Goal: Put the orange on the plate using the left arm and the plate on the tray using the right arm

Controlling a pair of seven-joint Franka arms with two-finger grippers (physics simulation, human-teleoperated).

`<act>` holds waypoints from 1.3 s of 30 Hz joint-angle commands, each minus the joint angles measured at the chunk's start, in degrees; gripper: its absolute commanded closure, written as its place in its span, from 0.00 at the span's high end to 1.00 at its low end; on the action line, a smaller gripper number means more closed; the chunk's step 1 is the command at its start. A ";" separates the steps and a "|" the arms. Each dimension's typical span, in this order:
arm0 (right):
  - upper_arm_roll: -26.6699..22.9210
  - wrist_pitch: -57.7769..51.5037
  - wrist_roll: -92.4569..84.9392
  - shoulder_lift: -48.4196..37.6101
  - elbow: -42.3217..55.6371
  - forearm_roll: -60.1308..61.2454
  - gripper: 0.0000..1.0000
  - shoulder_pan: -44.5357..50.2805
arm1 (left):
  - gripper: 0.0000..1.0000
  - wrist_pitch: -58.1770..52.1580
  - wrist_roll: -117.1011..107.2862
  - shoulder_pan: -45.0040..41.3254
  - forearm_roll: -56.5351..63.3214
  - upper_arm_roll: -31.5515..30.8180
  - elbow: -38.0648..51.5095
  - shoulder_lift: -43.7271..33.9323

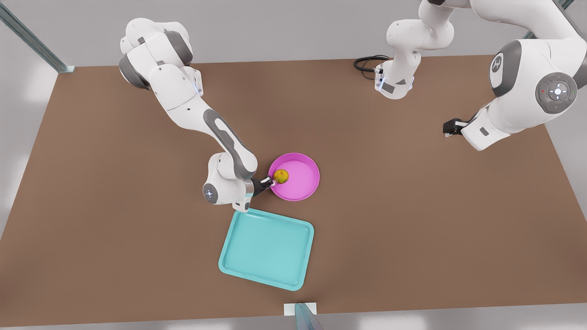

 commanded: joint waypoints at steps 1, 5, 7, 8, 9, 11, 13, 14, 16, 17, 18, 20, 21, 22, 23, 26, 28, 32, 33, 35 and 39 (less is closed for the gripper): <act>0.00 -0.42 -0.43 -0.10 0.17 -0.05 0.29 0.01 | 1.00 -0.07 0.26 0.00 0.03 -0.01 0.02 -0.06; 0.00 -0.86 -0.34 -0.63 0.26 -0.05 0.21 0.18 | 1.00 -0.07 0.26 0.00 0.03 -0.01 0.02 -0.24; 0.09 -2.27 -0.16 -1.16 0.78 -0.05 0.21 0.18 | 1.00 -0.07 0.26 0.00 0.03 -0.01 0.02 -0.15; 0.00 -3.32 -0.08 -1.42 1.40 -0.14 0.21 0.09 | 1.00 -0.07 0.26 0.00 0.03 -0.01 0.02 -0.15; -0.09 -4.82 0.01 -1.42 2.63 -0.14 0.21 -0.26 | 1.00 -0.07 0.26 0.00 -0.06 -0.01 0.02 -0.15; -1.58 -8.77 0.80 -1.33 5.97 -0.14 0.21 -0.52 | 1.00 0.11 0.26 0.00 -0.06 -0.09 0.02 -0.06; -4.13 -12.11 0.89 -0.98 10.54 -0.32 0.21 -0.52 | 1.00 0.02 0.26 0.00 -0.06 -0.09 0.02 -0.06; -5.10 -12.90 0.89 -0.54 12.47 -0.32 0.21 -0.52 | 1.00 0.02 0.26 0.00 -0.06 -0.09 0.02 -0.06; -5.71 -13.87 0.89 1.74 17.83 -0.31 0.21 -2.10 | 1.00 0.11 0.26 0.00 -0.15 -0.01 0.02 -0.06; -6.41 -13.87 0.89 2.97 20.03 -0.32 0.21 -2.89 | 1.00 0.02 0.26 0.09 -0.15 -0.01 0.02 -0.06; -6.68 -13.87 0.89 5.43 22.93 -0.40 0.21 -3.86 | 1.00 0.02 0.26 0.00 -0.15 -0.01 0.02 -0.06; -6.77 -16.25 0.98 10.09 29.52 -0.40 0.21 -6.14 | 1.00 -0.16 0.17 0.00 -0.15 -0.01 0.02 -0.15; -6.77 -16.24 0.98 10.18 30.05 -0.40 0.21 -7.20 | 1.00 -0.07 0.09 0.00 -0.06 -0.01 0.20 -0.24; -6.77 -16.33 1.42 10.18 30.23 -0.32 0.21 -8.08 | 1.00 0.02 0.17 0.09 -0.06 -0.01 0.29 -0.06; -6.86 -16.24 2.21 10.18 30.23 -0.32 0.21 -8.61 | 1.00 0.02 0.09 0.09 -0.06 -0.01 0.29 0.02; -7.12 -15.10 3.62 10.18 30.23 -0.05 0.21 -9.48 | 1.00 0.11 0.09 0.18 -0.06 0.17 0.29 0.55; -7.12 -13.70 3.62 10.97 30.40 0.03 0.21 -10.45 | 1.00 0.02 0.09 0.09 -0.15 0.08 0.29 0.46; -7.12 -7.02 3.79 12.64 32.42 0.30 0.21 -10.89 | 1.00 0.02 -0.44 0.00 -1.29 -0.27 0.38 0.11; -7.12 -6.93 4.14 13.34 33.92 0.30 0.21 -10.89 | 1.00 0.02 -0.44 0.00 -1.29 -0.27 0.38 0.11; -7.12 -6.93 4.14 14.58 36.20 0.21 0.21 -10.89 | 1.00 0.02 -0.44 0.00 -1.29 -0.18 0.46 0.11; -7.21 -7.63 3.79 14.75 36.38 0.21 1.00 -11.15 | 1.00 0.02 -0.44 0.09 -1.20 -0.09 0.38 0.29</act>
